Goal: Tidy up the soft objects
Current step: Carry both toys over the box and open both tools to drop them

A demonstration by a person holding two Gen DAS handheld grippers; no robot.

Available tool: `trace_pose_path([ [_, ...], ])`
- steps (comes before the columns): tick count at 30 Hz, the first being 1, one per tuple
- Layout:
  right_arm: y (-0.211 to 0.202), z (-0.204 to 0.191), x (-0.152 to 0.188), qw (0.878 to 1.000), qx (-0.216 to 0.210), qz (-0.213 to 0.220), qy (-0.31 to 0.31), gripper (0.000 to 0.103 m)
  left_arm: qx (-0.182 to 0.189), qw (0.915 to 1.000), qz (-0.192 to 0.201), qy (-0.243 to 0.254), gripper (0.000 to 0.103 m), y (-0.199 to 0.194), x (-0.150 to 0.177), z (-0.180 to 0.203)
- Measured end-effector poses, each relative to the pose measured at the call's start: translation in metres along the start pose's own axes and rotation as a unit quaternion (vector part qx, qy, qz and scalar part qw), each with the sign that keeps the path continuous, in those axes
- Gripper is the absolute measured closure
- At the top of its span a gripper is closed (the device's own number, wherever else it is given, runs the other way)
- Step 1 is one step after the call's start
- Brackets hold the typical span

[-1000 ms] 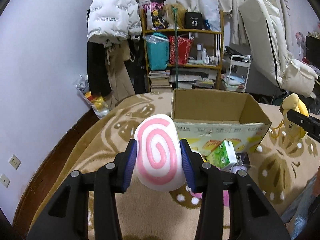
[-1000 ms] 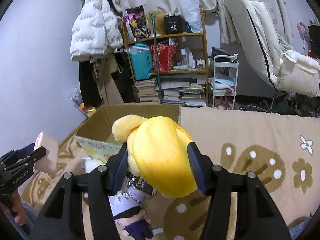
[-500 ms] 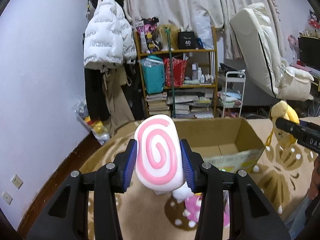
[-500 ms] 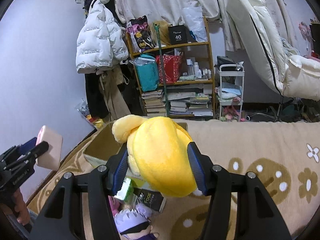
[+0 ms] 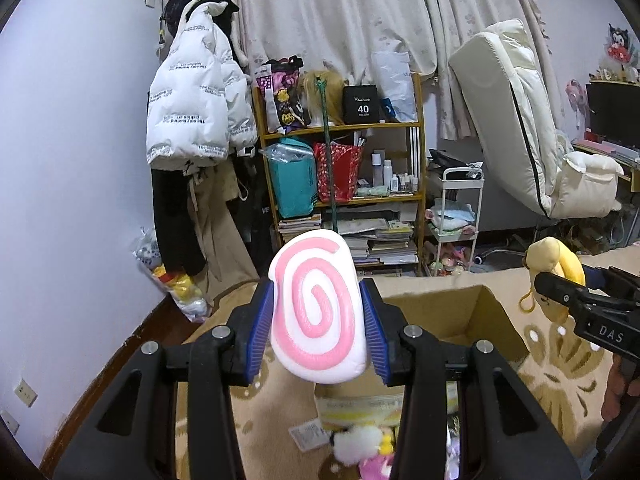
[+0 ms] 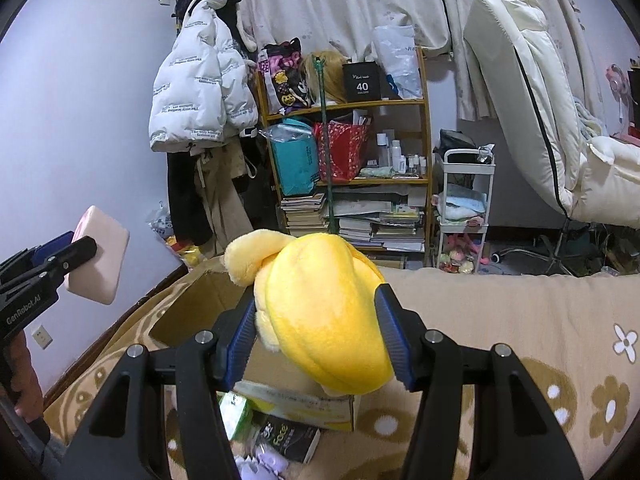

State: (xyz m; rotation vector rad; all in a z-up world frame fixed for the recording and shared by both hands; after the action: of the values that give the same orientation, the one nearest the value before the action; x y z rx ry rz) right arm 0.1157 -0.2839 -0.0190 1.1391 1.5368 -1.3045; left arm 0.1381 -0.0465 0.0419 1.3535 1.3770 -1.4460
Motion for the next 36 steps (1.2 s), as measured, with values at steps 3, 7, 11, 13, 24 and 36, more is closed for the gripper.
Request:
trace_pose_path([
  [3, 0.008, 0.000, -0.006, 1.000, -0.003, 0.003, 0.004, 0.042, -0.001, 1.0000, 0.008, -0.002, 0.061, 0.011, -0.007, 0.002],
  [7, 0.017, 0.000, -0.012, 1.000, -0.010, 0.007, 0.006, 0.042, 0.004, 0.9999, 0.006, -0.013, 0.061, 0.030, -0.005, 0.004],
  [11, 0.027, 0.000, -0.009, 1.000, -0.017, 0.007, 0.007, 0.042, -0.002, 1.0000, 0.003, -0.006, 0.061, 0.045, 0.013, 0.008],
  [13, 0.033, 0.002, -0.003, 1.000, -0.013, 0.005, 0.008, 0.042, -0.005, 0.9999, 0.005, -0.008, 0.061, 0.050, 0.025, 0.008],
  [24, 0.059, 0.002, 0.022, 0.999, -0.047, -0.017, -0.001, 0.041, 0.033, 0.9987, -0.028, -0.024, 0.061, 0.076, 0.059, 0.020],
  [36, 0.070, 0.003, 0.040, 0.997, -0.061, -0.046, 0.001, 0.040, 0.049, 0.9960, -0.073, -0.012, 0.057, 0.088, 0.084, 0.034],
])
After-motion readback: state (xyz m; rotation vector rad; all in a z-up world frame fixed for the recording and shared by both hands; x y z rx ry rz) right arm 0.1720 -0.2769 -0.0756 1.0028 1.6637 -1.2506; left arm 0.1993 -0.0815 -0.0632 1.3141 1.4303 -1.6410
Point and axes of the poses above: each gripper's, at about its wrist camera, not at the fingertips, and y roughly the way its jaws point, z to its right, x to its underside, the point moved 5 cm from there along y, roughly the way its jaws point, and after that the axes turned 9 degrees about z, right-handed, at the moved point
